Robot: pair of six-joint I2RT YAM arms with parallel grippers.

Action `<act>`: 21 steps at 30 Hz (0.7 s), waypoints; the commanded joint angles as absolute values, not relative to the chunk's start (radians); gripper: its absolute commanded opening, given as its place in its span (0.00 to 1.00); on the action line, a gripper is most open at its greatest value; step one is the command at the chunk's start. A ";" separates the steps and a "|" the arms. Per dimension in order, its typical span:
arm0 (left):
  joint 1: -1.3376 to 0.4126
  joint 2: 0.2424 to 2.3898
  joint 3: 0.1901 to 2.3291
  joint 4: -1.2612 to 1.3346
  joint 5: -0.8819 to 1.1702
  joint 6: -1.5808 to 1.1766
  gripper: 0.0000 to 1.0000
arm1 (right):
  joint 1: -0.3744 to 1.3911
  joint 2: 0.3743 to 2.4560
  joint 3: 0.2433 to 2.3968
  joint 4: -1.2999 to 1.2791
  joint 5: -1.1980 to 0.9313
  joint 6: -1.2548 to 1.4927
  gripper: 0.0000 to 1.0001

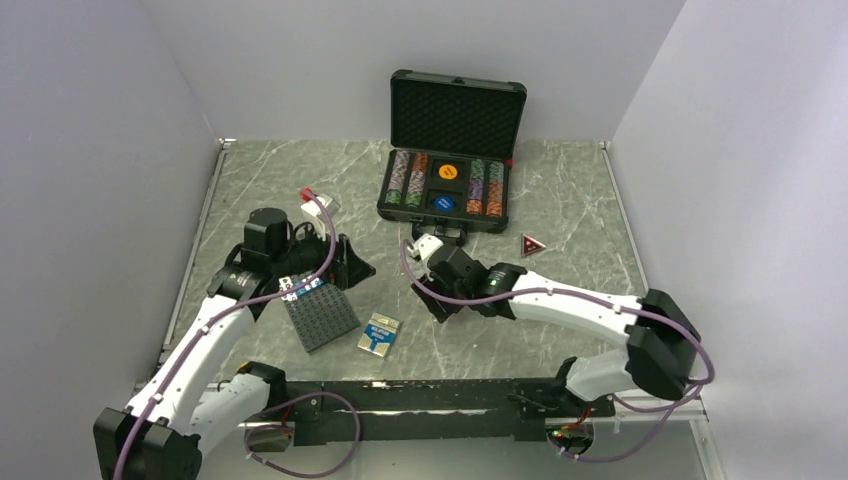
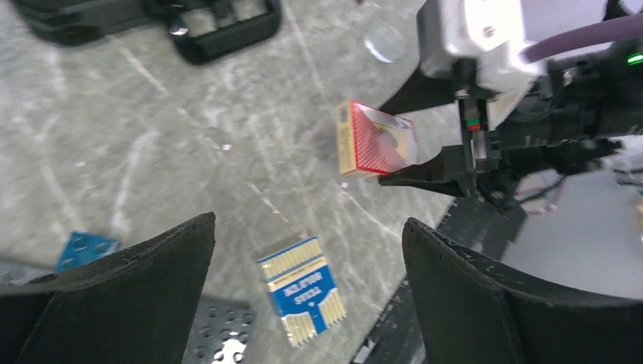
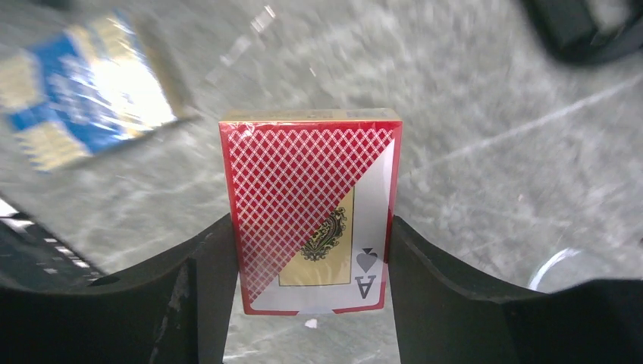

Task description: Pack up texas hold em set

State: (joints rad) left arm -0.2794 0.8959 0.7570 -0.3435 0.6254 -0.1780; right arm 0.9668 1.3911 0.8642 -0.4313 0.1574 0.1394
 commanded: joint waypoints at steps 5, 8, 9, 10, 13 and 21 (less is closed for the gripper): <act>-0.322 0.956 0.722 -0.128 0.955 -0.325 0.98 | 1.131 1.271 1.024 -0.321 0.274 0.010 0.00; -0.324 0.968 0.708 -0.072 1.002 -0.371 0.98 | 1.181 1.284 1.049 -0.301 0.307 -0.029 0.00; -0.326 0.973 0.706 -0.065 1.011 -0.378 0.98 | 1.199 1.292 1.057 -0.295 0.322 -0.038 0.00; -0.327 0.979 0.706 -0.059 1.019 -0.385 0.99 | 1.215 1.298 1.065 -0.290 0.335 -0.047 0.00; -0.331 0.994 0.704 -0.053 1.033 -0.396 0.99 | 1.249 1.316 1.083 -0.281 0.368 -0.062 0.00; -0.334 1.033 0.724 -0.120 0.996 -0.366 0.92 | 1.296 1.292 1.086 -0.248 0.418 -0.089 0.00</act>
State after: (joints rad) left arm -0.3290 1.0164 0.7052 -0.1265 0.9695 -0.3698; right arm 1.2800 1.3266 1.0332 -0.3355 0.3557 -0.0544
